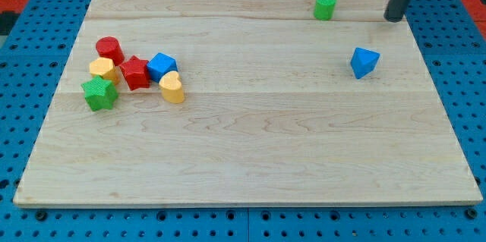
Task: Place the green circle to the top right of the blue cube
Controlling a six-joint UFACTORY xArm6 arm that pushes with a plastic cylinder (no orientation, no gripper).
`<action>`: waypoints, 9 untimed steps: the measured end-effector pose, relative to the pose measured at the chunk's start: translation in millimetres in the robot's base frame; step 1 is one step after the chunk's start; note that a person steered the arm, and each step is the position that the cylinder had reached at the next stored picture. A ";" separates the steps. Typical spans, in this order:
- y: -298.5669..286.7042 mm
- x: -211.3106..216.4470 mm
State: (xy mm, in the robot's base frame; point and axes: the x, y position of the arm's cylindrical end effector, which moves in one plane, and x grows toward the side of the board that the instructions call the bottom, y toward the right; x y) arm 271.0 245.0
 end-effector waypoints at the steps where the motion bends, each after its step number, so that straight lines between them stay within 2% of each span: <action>1: -53.2 -12.6; 3: -93.2 -42.7; 4: -161.8 -61.6; 5: -221.2 -36.0; 6: -245.7 -1.6; 8: -227.7 5.1; 9: -259.8 38.8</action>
State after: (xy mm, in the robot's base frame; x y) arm 309.9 -14.9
